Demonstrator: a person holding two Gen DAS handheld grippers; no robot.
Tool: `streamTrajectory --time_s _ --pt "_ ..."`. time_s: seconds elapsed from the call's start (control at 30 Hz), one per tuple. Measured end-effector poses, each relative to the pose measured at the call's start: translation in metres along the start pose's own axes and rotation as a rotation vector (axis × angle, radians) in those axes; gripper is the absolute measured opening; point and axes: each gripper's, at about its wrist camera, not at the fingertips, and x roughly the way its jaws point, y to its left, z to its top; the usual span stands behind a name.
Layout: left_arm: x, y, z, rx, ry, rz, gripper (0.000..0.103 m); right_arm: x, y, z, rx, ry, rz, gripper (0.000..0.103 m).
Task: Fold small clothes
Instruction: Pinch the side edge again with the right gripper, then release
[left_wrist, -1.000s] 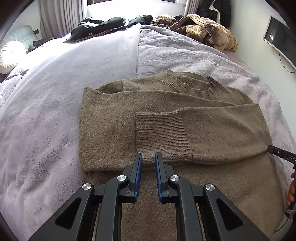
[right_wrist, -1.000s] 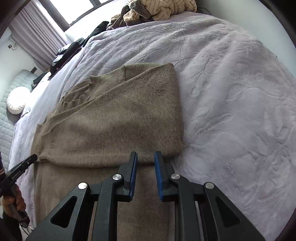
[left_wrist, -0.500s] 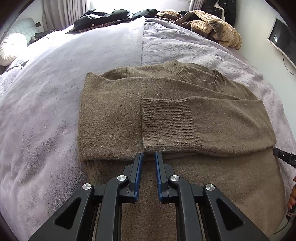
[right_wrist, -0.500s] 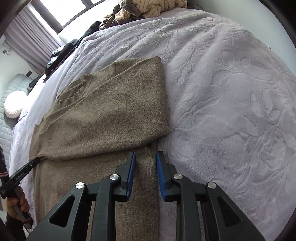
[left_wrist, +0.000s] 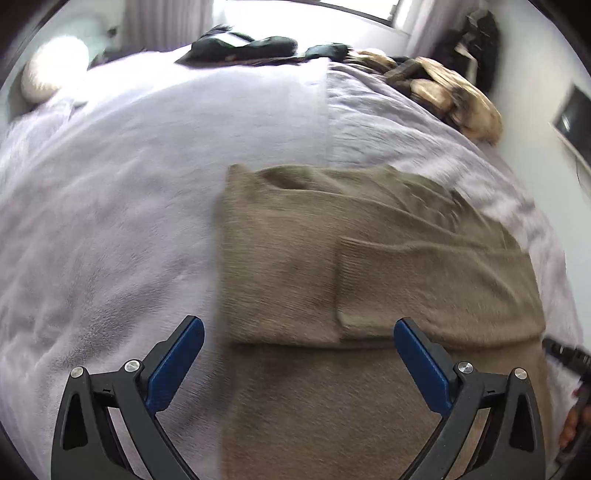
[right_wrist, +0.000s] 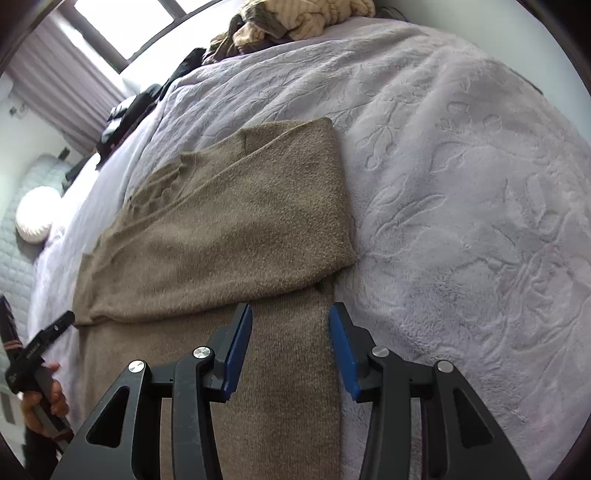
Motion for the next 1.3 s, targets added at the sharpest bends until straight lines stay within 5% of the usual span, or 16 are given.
streamTrajectory --time_s 0.17,0.3,0.4,0.43,0.47,0.57,0.7,1.3 --pt "0.014 0.046 0.009 -0.151 0.055 -0.069 0.102 0.012 -0.029 0.004 0.181 0.022 0.100 0.048" --pt "0.022 0.055 0.007 -0.173 0.074 -0.107 0.095 0.021 -0.041 0.008 0.276 0.014 0.174 0.048" --pt "0.025 0.050 0.009 -0.152 0.081 -0.111 0.068 0.026 -0.038 0.014 0.284 0.007 0.218 0.036" --pt "0.024 0.048 0.011 -0.141 0.080 -0.115 0.049 0.026 -0.034 0.015 0.267 0.005 0.203 0.018" --pt "0.023 0.046 0.012 -0.129 0.080 -0.121 0.034 0.025 -0.030 0.017 0.243 -0.001 0.188 0.017" --pt "0.017 0.044 0.015 -0.100 0.060 -0.137 0.023 0.019 -0.023 0.021 0.205 -0.024 0.173 0.016" --pt "0.023 0.042 0.012 -0.040 0.057 -0.093 0.023 0.026 -0.031 0.022 0.192 -0.014 0.099 0.016" --pt "0.000 0.034 0.002 -0.005 0.020 -0.001 0.024 -0.009 -0.020 0.004 0.119 -0.022 0.102 0.017"
